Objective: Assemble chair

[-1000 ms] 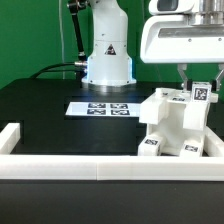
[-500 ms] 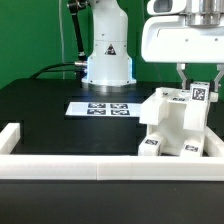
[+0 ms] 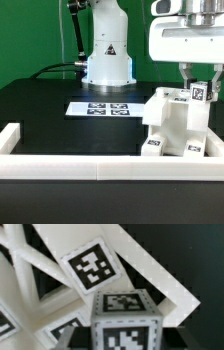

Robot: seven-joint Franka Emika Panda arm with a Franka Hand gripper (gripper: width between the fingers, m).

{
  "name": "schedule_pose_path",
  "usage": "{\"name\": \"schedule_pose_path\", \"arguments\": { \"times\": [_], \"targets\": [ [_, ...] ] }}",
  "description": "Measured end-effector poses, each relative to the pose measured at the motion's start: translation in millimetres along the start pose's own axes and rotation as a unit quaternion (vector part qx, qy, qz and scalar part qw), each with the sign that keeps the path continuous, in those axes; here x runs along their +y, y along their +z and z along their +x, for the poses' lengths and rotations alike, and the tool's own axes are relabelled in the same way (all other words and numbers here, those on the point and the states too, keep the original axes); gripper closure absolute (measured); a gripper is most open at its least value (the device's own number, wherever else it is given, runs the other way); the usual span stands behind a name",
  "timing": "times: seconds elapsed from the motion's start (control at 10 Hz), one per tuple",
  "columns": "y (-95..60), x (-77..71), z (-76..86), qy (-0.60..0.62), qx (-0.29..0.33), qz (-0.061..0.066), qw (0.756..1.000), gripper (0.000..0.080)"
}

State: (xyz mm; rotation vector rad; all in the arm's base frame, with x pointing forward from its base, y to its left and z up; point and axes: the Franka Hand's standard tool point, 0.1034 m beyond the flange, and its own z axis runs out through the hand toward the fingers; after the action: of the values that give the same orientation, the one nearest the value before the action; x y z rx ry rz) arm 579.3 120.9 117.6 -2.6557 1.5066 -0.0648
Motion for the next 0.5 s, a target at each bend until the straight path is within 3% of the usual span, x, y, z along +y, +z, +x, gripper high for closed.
{"name": "schedule_pose_path", "arguments": {
  "times": [0.5],
  "targets": [
    [0.3, 0.7, 0.8, 0.241, -0.018, 0.011, 0.970, 0.0512]
  ]
}}
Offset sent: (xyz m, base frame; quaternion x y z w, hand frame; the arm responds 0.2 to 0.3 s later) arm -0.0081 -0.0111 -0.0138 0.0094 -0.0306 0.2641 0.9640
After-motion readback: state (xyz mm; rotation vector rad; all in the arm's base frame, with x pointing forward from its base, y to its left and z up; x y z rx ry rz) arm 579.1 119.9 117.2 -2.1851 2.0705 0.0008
